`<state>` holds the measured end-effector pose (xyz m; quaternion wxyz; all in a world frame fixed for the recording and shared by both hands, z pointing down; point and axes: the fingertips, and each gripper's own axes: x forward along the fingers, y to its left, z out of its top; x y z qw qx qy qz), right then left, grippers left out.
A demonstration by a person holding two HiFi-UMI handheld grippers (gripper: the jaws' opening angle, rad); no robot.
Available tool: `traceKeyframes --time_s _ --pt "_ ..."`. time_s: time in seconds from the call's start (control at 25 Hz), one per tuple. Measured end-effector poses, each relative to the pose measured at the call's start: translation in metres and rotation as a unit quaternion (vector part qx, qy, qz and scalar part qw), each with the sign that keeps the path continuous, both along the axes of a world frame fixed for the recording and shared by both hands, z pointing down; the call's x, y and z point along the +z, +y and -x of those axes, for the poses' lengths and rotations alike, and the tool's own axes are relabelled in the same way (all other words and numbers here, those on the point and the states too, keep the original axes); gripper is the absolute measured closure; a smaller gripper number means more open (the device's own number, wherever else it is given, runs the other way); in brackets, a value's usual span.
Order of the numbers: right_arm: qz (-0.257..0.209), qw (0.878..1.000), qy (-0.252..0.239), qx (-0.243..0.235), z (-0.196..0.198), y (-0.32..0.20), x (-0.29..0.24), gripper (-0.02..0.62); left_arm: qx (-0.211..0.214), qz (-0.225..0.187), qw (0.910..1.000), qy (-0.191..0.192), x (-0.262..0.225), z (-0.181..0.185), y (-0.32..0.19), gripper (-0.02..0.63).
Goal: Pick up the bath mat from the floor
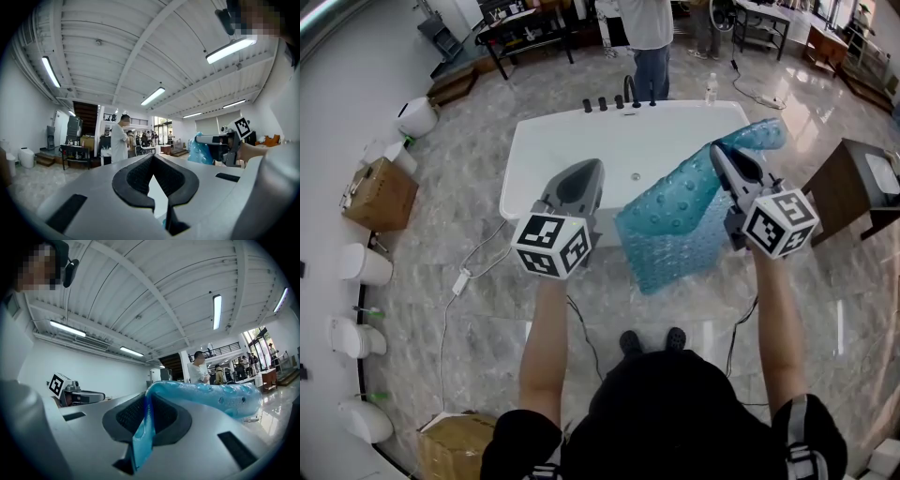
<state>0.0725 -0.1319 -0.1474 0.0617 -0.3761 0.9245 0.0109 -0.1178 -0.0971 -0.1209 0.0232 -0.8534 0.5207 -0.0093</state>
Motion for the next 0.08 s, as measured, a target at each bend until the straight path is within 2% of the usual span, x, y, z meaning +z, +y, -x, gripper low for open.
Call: traceKeyframes --time_s 0.08 --pt "-0.002 1.000 0.001 -0.001 -0.0019 0.0012 0.0000 0.566 0.001 -0.002 1.0000 -0.003 -0.0011 -0.0029 0.0001 0.604"
